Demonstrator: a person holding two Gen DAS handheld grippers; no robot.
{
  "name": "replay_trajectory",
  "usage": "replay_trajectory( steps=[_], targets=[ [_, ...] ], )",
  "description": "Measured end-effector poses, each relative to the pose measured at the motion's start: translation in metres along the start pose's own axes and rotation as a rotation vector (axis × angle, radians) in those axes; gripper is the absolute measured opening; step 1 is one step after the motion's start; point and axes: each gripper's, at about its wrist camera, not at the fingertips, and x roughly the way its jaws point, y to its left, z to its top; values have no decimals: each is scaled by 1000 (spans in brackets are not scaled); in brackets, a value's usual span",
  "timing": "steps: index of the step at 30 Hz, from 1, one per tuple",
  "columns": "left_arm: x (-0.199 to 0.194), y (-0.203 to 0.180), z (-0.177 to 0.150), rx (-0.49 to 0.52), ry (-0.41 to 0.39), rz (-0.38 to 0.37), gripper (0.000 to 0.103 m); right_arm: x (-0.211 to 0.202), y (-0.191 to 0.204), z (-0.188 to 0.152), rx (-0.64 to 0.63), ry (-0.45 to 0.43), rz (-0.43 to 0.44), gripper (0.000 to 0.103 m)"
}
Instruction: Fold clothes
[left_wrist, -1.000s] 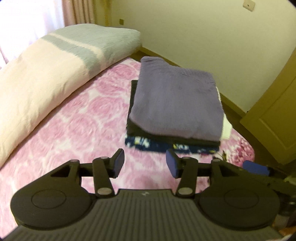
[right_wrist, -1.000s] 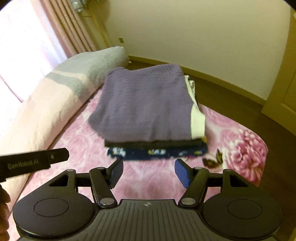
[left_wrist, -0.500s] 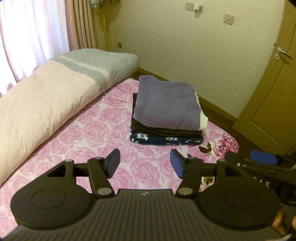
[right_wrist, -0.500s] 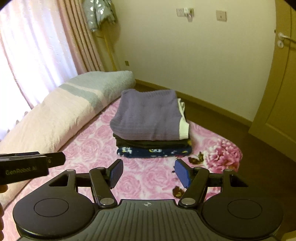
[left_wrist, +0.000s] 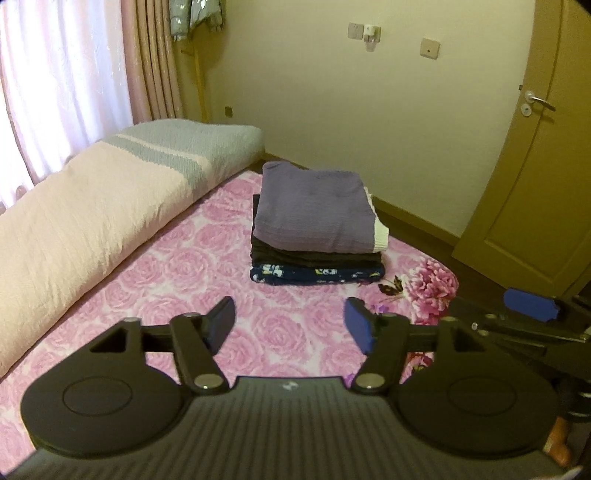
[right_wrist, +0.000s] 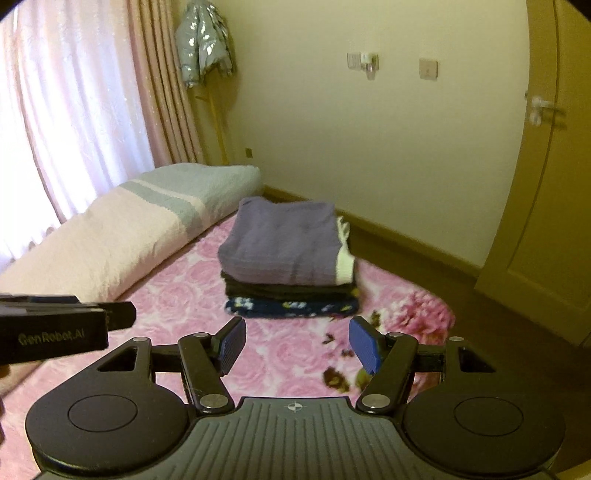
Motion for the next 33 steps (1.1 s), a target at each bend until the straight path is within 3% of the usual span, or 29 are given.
replay_trajectory(
  steps=[12,33],
  targets=[
    [9,6,-21,-31,72,-29,66,8,2,-19,15,99,3,65],
    [48,15,-11,-33,148,-34,66,54,5,-11,51,220,22,65]
  ],
)
